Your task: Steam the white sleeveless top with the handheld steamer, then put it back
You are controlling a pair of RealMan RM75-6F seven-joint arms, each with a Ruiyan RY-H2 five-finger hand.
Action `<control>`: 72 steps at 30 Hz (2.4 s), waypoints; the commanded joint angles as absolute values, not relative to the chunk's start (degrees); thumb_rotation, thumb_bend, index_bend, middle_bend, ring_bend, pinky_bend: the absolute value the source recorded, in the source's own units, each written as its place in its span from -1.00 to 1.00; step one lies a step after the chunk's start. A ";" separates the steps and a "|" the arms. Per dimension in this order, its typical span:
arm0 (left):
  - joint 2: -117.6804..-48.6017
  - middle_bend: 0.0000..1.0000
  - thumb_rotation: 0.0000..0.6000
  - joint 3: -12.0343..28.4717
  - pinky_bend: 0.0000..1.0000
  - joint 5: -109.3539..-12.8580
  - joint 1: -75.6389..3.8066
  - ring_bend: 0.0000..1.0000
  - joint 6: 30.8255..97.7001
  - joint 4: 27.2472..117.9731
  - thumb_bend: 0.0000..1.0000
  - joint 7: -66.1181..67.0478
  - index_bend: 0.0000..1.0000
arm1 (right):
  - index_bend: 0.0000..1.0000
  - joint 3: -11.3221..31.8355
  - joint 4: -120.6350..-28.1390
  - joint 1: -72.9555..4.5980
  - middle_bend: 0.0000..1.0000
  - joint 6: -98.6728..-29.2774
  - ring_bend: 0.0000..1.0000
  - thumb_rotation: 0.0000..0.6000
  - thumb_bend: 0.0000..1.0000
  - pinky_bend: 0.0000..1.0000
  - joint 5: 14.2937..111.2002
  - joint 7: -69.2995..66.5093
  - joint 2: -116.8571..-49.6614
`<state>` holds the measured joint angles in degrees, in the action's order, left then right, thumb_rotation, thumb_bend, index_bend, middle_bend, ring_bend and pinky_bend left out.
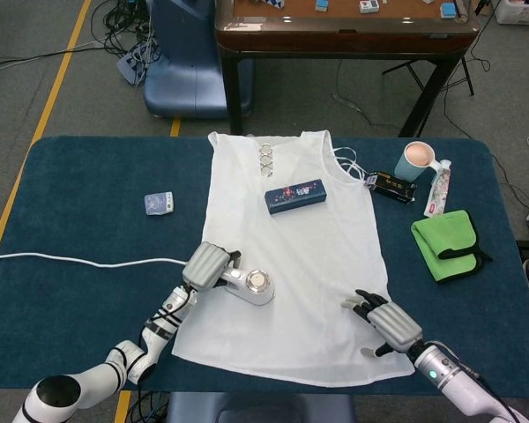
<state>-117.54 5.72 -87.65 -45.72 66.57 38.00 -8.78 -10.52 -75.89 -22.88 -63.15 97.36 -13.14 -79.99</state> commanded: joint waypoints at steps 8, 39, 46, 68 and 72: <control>-118.75 0.81 1.00 8.09 0.60 -86.22 -47.86 0.53 65.48 30.83 -0.33 -12.20 0.92 | -0.71 -10.49 -75.52 -23.15 -0.69 -62.63 -0.92 1.00 -0.67 -0.75 97.21 -13.69 -80.13; -118.19 0.80 1.00 5.20 0.60 -87.30 -46.18 0.51 67.22 37.12 -0.33 -7.42 0.92 | -0.71 -10.91 -75.71 -23.11 -0.69 -63.17 -0.92 1.00 -0.67 -0.75 97.67 -14.07 -80.05; -117.20 0.80 1.00 5.16 0.60 -87.72 -46.08 0.51 67.37 41.53 -0.33 -4.60 0.92 | -0.71 -11.04 -75.44 -23.06 -0.69 -63.30 -0.92 1.00 -0.67 -0.75 97.83 -14.38 -80.10; -118.33 0.80 1.00 7.74 0.60 -85.75 -47.41 0.51 66.11 24.65 -0.33 -12.98 0.92 | -0.71 -10.53 -75.63 -23.69 -0.69 -62.09 -0.92 1.00 -0.67 -0.75 97.11 -14.12 -80.28; -118.56 0.80 1.00 7.74 0.60 -85.53 -47.28 0.51 66.26 23.74 -0.33 -14.19 0.92 | -0.71 -10.60 -75.70 -23.70 -0.69 -61.98 -0.92 1.00 -0.67 -0.75 97.08 -14.14 -80.27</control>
<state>-118.46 7.70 -85.64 -47.33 66.26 23.77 -13.96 -10.61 -75.71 -23.70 -61.99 97.08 -14.14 -80.27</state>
